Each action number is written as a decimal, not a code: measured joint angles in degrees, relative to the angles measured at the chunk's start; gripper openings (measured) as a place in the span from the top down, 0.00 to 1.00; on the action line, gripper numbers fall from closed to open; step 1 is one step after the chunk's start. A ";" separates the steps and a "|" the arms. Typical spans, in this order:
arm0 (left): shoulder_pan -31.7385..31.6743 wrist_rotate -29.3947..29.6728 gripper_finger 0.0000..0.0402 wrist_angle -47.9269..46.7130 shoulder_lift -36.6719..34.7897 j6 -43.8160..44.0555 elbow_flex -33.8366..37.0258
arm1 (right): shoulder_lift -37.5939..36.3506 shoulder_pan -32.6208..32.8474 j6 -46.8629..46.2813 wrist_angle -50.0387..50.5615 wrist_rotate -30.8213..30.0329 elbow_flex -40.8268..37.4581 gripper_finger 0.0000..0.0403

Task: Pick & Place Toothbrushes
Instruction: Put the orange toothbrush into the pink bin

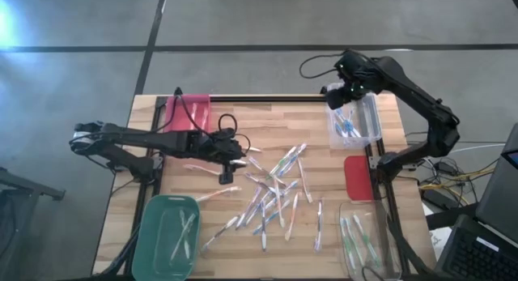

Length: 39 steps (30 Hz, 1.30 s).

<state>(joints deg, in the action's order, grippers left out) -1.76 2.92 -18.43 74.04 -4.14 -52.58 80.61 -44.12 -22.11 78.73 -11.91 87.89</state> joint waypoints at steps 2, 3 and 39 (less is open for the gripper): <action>0.00 0.00 0.56 0.20 0.00 0.00 0.56 | -0.42 1.34 0.01 -0.12 -0.02 1.21 0.85; 0.00 0.00 0.56 0.31 0.00 0.00 0.82 | -0.64 2.01 0.02 -0.11 -0.02 1.83 0.87; -0.07 3.83 0.56 6.16 0.00 4.65 7.87 | 1.97 22.75 17.96 -20.50 0.40 8.25 0.98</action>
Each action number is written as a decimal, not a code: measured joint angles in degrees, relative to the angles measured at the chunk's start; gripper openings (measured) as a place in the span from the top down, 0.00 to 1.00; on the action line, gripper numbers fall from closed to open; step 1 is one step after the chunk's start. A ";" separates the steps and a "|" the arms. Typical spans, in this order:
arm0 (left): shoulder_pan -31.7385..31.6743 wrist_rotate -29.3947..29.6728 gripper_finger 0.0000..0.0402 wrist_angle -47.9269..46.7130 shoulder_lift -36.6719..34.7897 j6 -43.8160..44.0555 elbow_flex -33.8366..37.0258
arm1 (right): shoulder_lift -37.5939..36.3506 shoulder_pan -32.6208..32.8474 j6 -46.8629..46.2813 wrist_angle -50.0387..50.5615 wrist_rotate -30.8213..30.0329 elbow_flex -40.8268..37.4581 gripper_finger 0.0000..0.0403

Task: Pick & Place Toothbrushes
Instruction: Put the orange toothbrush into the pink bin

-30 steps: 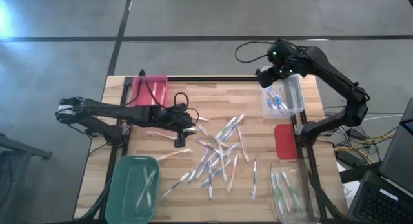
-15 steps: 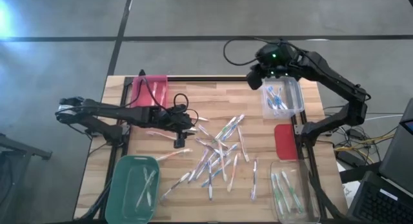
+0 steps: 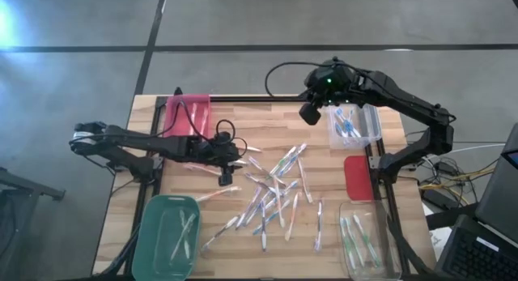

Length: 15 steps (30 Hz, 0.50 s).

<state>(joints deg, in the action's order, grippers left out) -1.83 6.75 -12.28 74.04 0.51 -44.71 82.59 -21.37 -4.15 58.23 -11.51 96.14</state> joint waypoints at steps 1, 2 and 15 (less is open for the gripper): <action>0.00 1.15 0.56 0.80 0.00 -0.01 0.00 | 0.00 0.35 0.31 0.22 0.03 0.00 0.98; 0.00 2.38 0.56 1.95 0.00 -0.02 0.00 | -0.01 0.65 0.60 0.47 0.02 0.00 0.98; -6.34 9.07 0.60 -7.74 3.07 -14.35 -9.71 | -0.33 1.12 1.39 1.40 -0.02 -0.02 0.98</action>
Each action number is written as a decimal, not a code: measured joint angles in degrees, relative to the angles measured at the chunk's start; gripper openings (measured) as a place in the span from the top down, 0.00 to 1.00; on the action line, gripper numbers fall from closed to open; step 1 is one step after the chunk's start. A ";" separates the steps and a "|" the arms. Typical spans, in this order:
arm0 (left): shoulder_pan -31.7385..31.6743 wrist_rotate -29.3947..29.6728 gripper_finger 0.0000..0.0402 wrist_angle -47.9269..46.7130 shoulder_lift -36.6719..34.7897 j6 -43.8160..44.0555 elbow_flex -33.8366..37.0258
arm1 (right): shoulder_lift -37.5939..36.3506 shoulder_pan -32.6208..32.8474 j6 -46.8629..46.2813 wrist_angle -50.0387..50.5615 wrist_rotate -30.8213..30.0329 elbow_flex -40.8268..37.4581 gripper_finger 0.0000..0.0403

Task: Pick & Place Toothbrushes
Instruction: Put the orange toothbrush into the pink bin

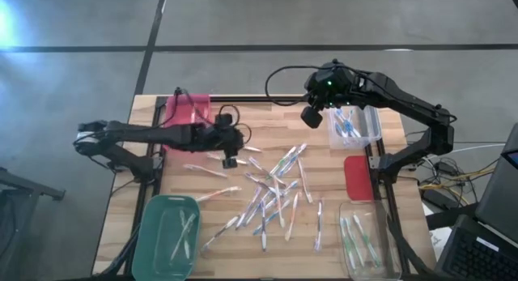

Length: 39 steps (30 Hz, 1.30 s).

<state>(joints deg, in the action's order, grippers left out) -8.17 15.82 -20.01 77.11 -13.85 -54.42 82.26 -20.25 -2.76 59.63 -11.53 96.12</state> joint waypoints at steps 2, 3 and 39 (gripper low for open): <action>-2.20 -1.11 0.60 -2.97 2.60 -0.96 -2.73 | 0.00 0.00 0.02 0.01 -0.02 0.00 0.98; -3.24 -1.93 0.61 -4.02 4.08 -1.52 -4.04 | -0.02 0.00 0.01 0.01 -0.03 0.00 0.98; -13.31 -16.53 0.62 -20.15 30.75 -7.08 -18.95 | -0.09 0.00 1.26 0.40 -0.07 0.00 0.98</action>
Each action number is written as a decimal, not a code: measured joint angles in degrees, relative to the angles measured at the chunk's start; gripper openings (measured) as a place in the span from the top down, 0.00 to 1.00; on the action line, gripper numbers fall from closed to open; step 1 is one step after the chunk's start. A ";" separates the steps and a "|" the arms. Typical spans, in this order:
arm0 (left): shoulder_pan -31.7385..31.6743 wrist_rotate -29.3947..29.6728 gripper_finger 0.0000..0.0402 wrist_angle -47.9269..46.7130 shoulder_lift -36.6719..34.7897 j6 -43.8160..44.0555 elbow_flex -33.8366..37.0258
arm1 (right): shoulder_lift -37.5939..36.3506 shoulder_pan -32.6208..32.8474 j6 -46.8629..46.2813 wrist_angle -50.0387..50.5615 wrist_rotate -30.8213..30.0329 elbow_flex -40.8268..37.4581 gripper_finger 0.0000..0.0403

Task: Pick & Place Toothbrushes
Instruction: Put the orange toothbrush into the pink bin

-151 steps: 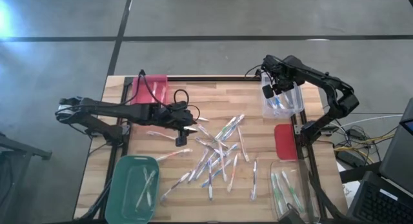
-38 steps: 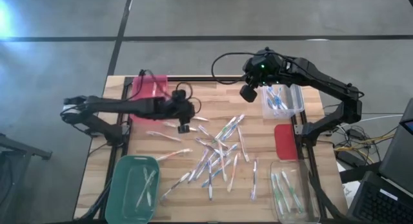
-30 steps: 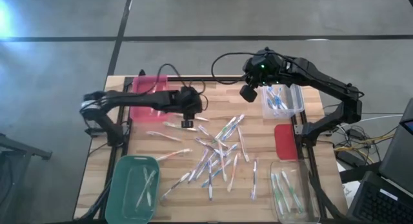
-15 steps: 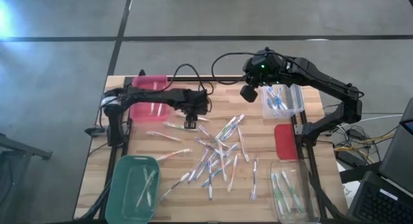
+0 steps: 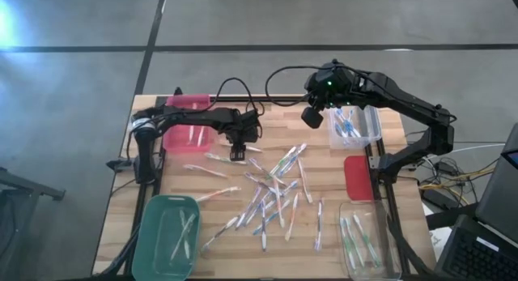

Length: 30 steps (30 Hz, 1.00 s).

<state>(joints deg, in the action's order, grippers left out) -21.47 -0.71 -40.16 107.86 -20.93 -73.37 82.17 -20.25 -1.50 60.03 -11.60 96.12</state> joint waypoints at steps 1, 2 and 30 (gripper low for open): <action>-0.08 -0.03 0.62 0.14 0.37 0.00 0.08 | 0.00 0.00 0.00 0.00 0.00 0.00 0.98; -0.20 -0.05 0.62 0.32 0.57 0.00 0.32 | 0.00 0.00 0.01 0.00 0.00 0.00 0.98; -0.18 0.17 0.97 0.07 3.69 -3.52 0.12 | 0.00 0.00 0.24 -0.04 -0.04 -0.02 0.98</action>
<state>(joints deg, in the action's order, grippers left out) -21.65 -0.54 -40.09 111.55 -24.45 -73.25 82.17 -20.25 -1.26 59.99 -11.64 96.09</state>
